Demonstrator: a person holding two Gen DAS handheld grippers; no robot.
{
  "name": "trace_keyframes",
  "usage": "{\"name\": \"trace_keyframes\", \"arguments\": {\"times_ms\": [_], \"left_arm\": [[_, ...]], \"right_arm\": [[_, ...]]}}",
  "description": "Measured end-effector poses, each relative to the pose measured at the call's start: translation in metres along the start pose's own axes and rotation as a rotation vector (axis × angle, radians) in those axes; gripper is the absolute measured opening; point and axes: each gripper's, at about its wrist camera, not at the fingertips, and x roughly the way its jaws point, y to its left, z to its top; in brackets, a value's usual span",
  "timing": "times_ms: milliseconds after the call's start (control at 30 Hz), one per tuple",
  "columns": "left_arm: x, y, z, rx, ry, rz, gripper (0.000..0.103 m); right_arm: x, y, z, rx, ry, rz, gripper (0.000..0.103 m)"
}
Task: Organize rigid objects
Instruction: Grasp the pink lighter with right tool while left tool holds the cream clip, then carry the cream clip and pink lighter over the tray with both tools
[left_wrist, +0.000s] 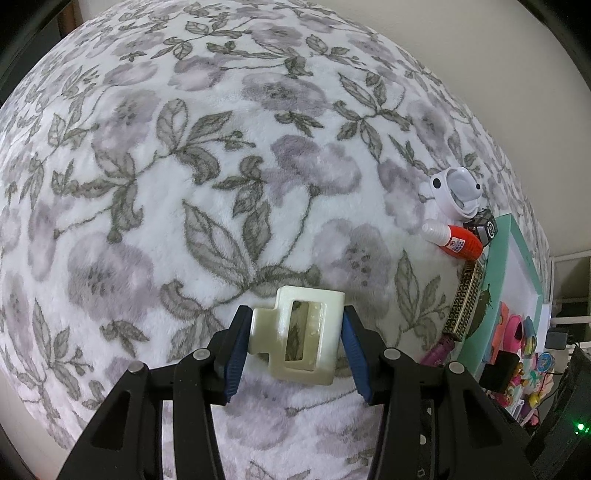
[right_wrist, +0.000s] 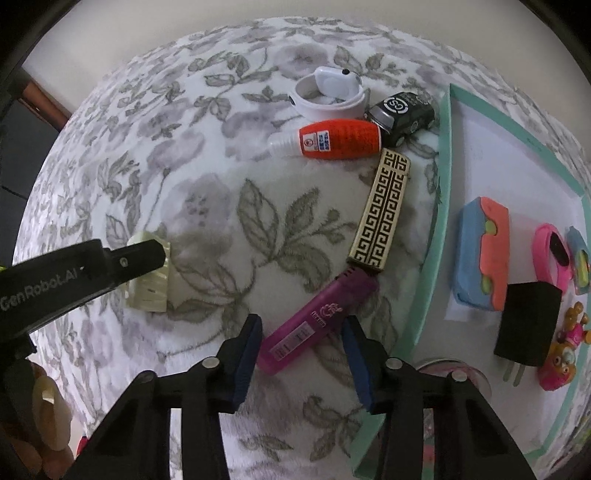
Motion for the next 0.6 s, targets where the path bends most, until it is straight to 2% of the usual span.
{"name": "trace_keyframes", "arguments": {"times_ms": [267, 400, 600], "left_arm": [[0.009, -0.008, 0.004, 0.012, 0.0, 0.023, 0.051], [0.012, -0.011, 0.005, 0.02, 0.001, 0.035, 0.051], [0.011, -0.009, 0.005, 0.022, 0.002, 0.035, 0.052]], "right_arm": [[0.002, 0.001, 0.003, -0.014, -0.04, -0.044, 0.035], [-0.001, 0.019, 0.0, -0.094, -0.05, -0.081, 0.023], [0.002, 0.042, -0.001, -0.167, -0.056, -0.063, 0.022]]}}
